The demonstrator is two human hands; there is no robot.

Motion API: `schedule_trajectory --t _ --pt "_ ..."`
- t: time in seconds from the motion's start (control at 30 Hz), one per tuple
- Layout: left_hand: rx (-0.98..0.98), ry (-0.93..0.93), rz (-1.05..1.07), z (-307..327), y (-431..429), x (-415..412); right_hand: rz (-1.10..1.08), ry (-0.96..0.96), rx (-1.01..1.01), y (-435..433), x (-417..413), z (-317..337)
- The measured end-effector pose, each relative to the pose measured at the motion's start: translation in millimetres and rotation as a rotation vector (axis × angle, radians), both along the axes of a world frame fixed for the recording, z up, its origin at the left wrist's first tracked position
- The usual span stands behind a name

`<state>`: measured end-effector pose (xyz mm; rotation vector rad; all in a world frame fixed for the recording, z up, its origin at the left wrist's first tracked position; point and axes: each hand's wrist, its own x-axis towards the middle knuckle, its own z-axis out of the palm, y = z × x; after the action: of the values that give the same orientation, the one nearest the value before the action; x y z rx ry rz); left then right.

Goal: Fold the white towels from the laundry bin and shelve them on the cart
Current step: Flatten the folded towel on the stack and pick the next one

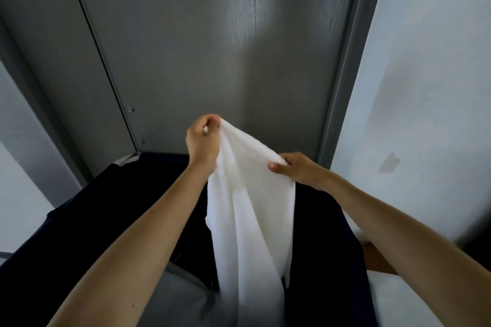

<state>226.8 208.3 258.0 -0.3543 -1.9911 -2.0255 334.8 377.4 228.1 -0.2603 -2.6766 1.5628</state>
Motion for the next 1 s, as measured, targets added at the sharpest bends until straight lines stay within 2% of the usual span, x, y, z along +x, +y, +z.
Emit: schedule_trajectory --t 0.13,0.2,0.27,0.37,0.53,0.6,0.7,0.83,1.0 --pt "0.073 -0.129 0.129 -11.8 -19.2 -19.2 -0.028 -0.055 -0.003 15.0 8.2 -6.6" --pt "-0.022 -0.155 0.148 -21.8 -28.5 -20.1 -0.047 -0.038 0.033 17.8 8.0 -4.3" --pt "-0.213 -0.143 0.116 -36.0 -36.9 -15.6 -0.08 -0.005 0.111 18.6 4.8 1.8" --pt "-0.333 -0.14 -0.076 -54.1 -36.3 -2.2 -0.098 0.066 0.192 16.5 -0.2 11.2" --pt "-0.481 -0.066 -0.47 -52.7 -2.2 26.9 0.011 0.153 0.331 -13.9 -9.7 26.6" --pt "-0.432 -0.123 -0.502 -47.3 6.6 35.7 0.028 0.198 0.354 -22.0 -13.9 29.5" --pt "-0.186 -0.134 -0.472 -35.6 7.1 38.0 -0.004 0.213 0.334 -17.3 -14.2 31.8" --pt "-0.087 -0.021 -0.468 -15.7 10.9 41.8 -0.029 0.18 0.429 -5.5 -14.2 31.7" --pt "0.061 -0.067 -0.374 -11.7 9.1 31.9 -0.088 0.129 0.543 9.0 -18.0 31.0"
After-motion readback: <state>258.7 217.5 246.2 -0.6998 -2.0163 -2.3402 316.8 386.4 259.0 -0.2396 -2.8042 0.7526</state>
